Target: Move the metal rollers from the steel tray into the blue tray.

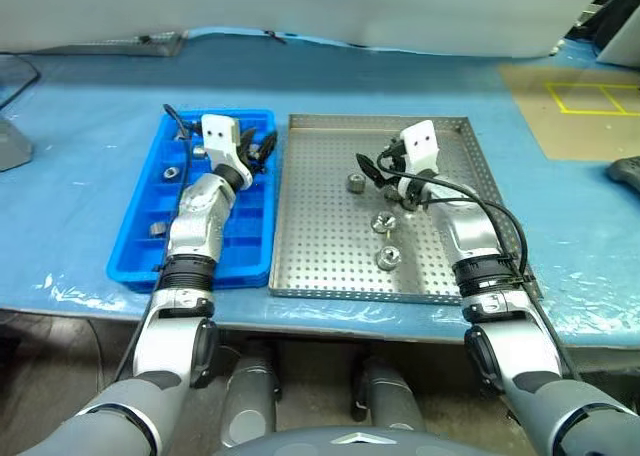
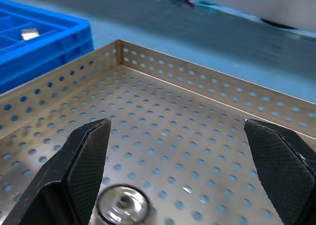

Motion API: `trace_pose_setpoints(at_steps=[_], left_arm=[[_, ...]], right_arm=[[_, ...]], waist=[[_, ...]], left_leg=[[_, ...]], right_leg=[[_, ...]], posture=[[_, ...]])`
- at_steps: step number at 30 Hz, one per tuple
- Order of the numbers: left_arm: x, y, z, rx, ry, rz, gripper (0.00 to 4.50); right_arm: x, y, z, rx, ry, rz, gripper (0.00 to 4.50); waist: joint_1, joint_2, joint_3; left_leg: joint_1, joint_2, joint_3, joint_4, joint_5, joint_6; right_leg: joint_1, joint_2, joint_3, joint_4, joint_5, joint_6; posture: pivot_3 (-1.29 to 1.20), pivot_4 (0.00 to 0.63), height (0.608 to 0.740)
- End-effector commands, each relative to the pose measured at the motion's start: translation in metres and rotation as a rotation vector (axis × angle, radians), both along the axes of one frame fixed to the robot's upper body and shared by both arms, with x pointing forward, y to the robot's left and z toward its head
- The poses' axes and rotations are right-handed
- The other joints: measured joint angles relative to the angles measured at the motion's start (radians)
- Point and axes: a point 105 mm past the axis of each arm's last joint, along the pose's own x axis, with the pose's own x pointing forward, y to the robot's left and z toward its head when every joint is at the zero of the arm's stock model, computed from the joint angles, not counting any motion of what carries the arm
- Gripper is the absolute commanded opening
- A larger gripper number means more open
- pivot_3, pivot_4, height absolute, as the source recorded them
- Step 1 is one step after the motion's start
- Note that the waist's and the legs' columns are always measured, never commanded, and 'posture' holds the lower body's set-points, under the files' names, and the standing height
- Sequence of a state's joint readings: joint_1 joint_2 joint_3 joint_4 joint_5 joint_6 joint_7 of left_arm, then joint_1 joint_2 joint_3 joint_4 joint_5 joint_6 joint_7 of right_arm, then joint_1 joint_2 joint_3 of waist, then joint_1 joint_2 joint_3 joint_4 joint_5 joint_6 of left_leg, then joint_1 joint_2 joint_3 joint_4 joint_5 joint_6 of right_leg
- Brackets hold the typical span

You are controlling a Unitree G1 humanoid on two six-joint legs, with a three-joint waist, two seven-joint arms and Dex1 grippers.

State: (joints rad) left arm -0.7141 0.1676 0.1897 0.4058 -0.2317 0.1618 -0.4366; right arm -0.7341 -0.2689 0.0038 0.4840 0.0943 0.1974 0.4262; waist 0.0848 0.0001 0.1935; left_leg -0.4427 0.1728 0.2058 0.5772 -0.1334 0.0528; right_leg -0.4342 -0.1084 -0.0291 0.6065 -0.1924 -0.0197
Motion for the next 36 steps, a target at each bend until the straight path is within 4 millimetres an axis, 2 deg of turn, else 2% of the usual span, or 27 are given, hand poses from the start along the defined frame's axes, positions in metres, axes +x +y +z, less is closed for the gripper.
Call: trace_pose_setpoints(at_steps=[1,7,10,14,18,21,22,26,27,31,35,36], left_arm=[[-0.009,-0.028,0.014,0.001,-0.034,-0.163,2.55],[-0.012,-0.079,0.013,0.084,-0.013,-0.488,2.55],[-0.011,-0.105,-0.003,0.166,0.031,-0.599,2.55],[-0.005,-0.121,-0.024,0.199,0.106,-0.622,2.55],[-0.002,-0.119,-0.071,0.311,0.233,-0.536,2.55],[0.001,-0.114,-0.087,0.370,0.272,-0.459,1.94],[0.003,-0.113,-0.089,0.393,0.267,-0.432,1.57],[0.011,-0.109,-0.081,0.372,0.250,-0.357,0.17],[0.013,-0.107,-0.080,0.364,0.251,-0.335,0.05],[0.016,-0.102,-0.077,0.342,0.241,-0.309,0.05],[0.021,-0.097,-0.050,0.129,0.204,-0.322,0.05],[0.022,-0.094,-0.045,0.097,0.197,-0.319,0.21]], right_arm=[[0.002,0.000,0.018,0.012,-0.069,0.003,4.50],[-0.014,-0.039,0.025,0.085,-0.097,-0.115,4.50],[-0.032,-0.067,0.028,0.098,-0.115,-0.213,4.50],[-0.052,-0.089,0.027,0.091,-0.118,-0.307,4.50],[-0.071,-0.100,0.025,0.090,-0.119,-0.382,4.50],[-0.079,-0.105,0.024,0.090,-0.115,-0.411,4.50],[-0.081,-0.106,0.024,0.091,-0.115,-0.420,4.50],[-0.083,-0.108,0.025,0.091,-0.112,-0.429,4.50],[-0.082,-0.107,0.025,0.090,-0.111,-0.426,4.50],[-0.075,-0.100,0.025,0.083,-0.107,-0.402,4.50],[-0.065,-0.090,0.025,0.079,-0.103,-0.360,4.50],[-0.064,-0.089,0.025,0.077,-0.102,-0.354,4.50]], waist=[[0.014,0.000,0.000],[0.005,0.000,0.000],[-0.015,0.000,0.000],[-0.065,0.000,0.000],[-0.113,0.000,0.000],[-0.132,0.001,-0.001],[-0.136,0.002,-0.001],[-0.156,0.002,-0.001],[-0.158,0.001,-0.002],[-0.164,0.001,-0.002],[-0.170,0.001,-0.001],[-0.169,0.001,-0.001]], left_leg=[[0.001,0.000,0.000,0.000,0.000,0.000],[0.001,-0.003,0.002,0.000,0.000,-0.001],[0.003,-0.003,0.002,-0.001,0.001,-0.001],[0.003,-0.002,0.002,-0.002,0.001,-0.001],[0.003,-0.001,0.002,-0.003,0.001,-0.001],[0.004,-0.001,0.001,-0.003,0.001,-0.001],[0.005,-0.001,0.001,-0.003,0.001,-0.001],[0.006,-0.002,0.001,-0.001,0.000,-0.001],[0.006,-0.002,0.001,-0.001,0.000,0.000],[0.006,-0.002,0.001,-0.001,0.000,0.000],[0.005,-0.002,0.001,-0.001,0.000,0.000],[0.004,-0.002,0.001,-0.001,0.000,0.000]], right_leg=[[0.001,0.000,0.000,0.000,0.000,0.000],[0.003,-0.001,0.004,0.000,0.000,0.000],[0.003,0.000,0.005,0.000,0.000,0.001],[0.003,0.000,0.005,-0.002,0.000,0.002],[0.001,0.001,0.005,-0.002,-0.001,0.003],[0.001,0.002,0.005,-0.002,-0.001,0.003],[0.002,0.002,0.005,-0.002,-0.002,0.004],[0.005,0.001,0.005,-0.004,-0.006,0.011],[0.005,0.001,0.005,-0.005,-0.006,0.011],[0.006,0.001,0.004,-0.009,-0.006,0.011],[0.005,0.001,0.004,-0.009,-0.005,0.009],[0.004,0.001,0.004,-0.009,-0.002,0.005]], posture=[[-0.01,0.150,0.740],[-0.22,0.150,0.740],[-0.31,0.150,0.740],[-0.43,0.150,0.740],[-0.43,0.150,0.740],[-0.51,0.150,0.740],[-0.52,0.150,0.740],[-0.52,0.150,0.740],[-0.51,0.150,0.740],[-0.47,0.150,0.740],[-0.43,0.150,0.740],[-0.42,0.150,0.740]])
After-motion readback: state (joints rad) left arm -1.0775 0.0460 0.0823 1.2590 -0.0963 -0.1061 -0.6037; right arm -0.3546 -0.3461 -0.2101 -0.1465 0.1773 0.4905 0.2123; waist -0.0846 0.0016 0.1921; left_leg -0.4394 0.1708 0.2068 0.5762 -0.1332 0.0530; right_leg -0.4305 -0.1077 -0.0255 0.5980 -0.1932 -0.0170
